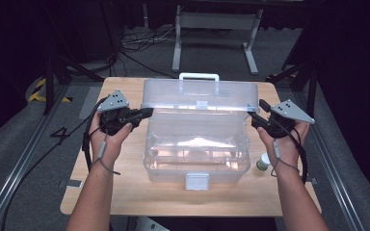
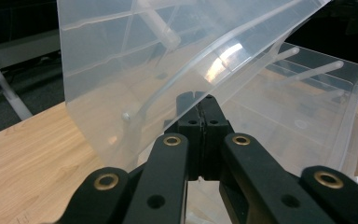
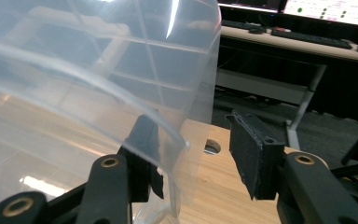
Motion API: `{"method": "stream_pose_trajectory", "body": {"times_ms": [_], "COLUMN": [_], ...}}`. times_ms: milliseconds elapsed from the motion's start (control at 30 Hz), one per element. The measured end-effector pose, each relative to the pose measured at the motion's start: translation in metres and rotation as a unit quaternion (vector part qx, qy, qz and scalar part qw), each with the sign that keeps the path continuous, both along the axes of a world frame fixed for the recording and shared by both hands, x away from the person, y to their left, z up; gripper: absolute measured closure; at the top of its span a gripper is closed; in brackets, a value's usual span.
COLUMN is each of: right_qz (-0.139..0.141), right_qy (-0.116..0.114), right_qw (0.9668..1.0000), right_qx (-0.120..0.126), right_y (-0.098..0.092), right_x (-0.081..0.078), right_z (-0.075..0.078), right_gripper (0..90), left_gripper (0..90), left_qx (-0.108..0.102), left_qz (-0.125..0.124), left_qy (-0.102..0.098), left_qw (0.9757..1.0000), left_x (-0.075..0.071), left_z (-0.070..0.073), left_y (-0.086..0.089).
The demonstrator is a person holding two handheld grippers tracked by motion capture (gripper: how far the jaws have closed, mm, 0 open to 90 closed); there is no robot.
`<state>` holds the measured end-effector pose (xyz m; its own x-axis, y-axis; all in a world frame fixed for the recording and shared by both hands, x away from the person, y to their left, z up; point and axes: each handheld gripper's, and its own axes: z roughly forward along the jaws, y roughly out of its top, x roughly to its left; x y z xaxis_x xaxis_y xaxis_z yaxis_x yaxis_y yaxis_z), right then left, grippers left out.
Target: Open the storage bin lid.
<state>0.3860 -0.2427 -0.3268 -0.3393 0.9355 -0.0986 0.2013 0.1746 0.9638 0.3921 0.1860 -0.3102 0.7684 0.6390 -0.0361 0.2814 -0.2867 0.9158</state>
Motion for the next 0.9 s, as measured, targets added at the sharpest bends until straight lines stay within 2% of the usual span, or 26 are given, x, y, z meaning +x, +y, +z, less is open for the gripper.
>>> {"method": "stream_pose_trajectory", "body": {"times_ms": [233, 333, 467, 600, 667, 767, 900], "right_qz": [-0.036, -0.042, -0.060, -0.064, -0.065, -0.051, -0.054], "right_qy": [-0.006, -0.008, -0.022, -0.027, -0.030, -0.028, -0.032], "right_qw": [0.9993, 0.9990, 0.9980, 0.9976, 0.9974, 0.9978, 0.9975], "right_qx": [0.012, 0.016, 0.008, 0.008, 0.009, 0.031, 0.030], "right_y": [0.008, 0.010, 0.014, 0.016, 0.018, 0.019, 0.020], "right_x": [-0.001, -0.001, -0.002, -0.002, -0.001, 0.002, 0.005], "right_z": [0.002, 0.002, 0.004, 0.004, 0.004, 0.004, 0.006], "right_gripper": [55.7, 56.8, 58.2, 62.9, 64.7, 65.7, 67.2], "left_gripper": [90.0, 90.0, 89.9, 89.8, 89.4, 85.8, 84.3], "left_qx": [0.009, 0.007, 0.003, 0.004, 0.012, 0.031, 0.023], "left_qz": [-0.003, -0.004, -0.005, -0.005, -0.002, 0.009, 0.010], "left_qy": [0.000, 0.000, -0.003, -0.003, -0.007, -0.014, -0.010], "left_qw": [1.0000, 1.0000, 1.0000, 1.0000, 0.9999, 0.9994, 0.9996], "left_x": [0.001, 0.002, 0.003, 0.003, 0.001, -0.003, -0.005], "left_z": [-0.001, -0.001, -0.001, -0.001, -0.001, 0.000, 0.000], "left_y": [-0.002, -0.003, -0.004, -0.004, -0.004, -0.006, -0.002]}}
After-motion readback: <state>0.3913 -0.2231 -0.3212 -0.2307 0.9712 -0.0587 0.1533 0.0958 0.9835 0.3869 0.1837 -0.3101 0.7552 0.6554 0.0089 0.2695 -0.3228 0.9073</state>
